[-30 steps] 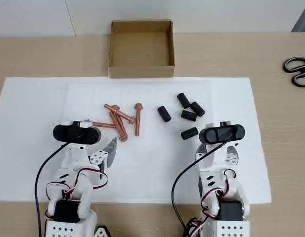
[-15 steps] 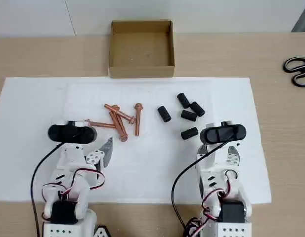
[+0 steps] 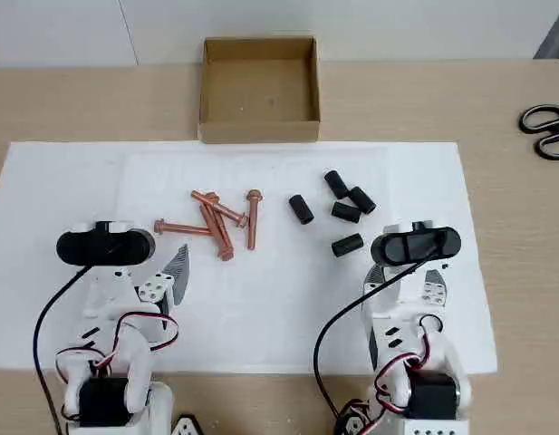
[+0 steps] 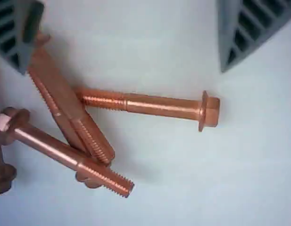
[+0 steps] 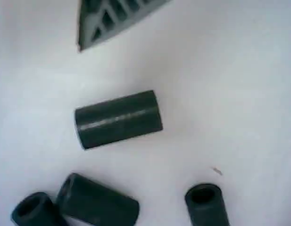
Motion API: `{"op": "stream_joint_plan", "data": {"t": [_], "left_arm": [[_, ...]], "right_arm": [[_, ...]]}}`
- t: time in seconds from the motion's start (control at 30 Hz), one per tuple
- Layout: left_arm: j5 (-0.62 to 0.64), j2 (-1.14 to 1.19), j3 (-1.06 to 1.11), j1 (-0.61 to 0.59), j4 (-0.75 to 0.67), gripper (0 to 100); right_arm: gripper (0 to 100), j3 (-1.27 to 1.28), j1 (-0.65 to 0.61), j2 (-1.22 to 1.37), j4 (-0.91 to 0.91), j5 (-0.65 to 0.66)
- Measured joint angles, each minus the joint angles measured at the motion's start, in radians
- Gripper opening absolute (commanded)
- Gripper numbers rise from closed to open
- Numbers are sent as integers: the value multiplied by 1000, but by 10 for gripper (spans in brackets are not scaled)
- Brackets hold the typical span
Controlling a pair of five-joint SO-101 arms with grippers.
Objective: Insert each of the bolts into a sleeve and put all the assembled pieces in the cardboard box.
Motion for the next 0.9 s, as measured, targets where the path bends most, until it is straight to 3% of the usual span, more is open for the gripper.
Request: {"op": "stream_joint_plan", "data": {"t": [0.9], "left_arm": [[0, 0, -54, 0, 48, 247]], "right_arm": [[257, -110, 0, -2, 2, 0]]}}
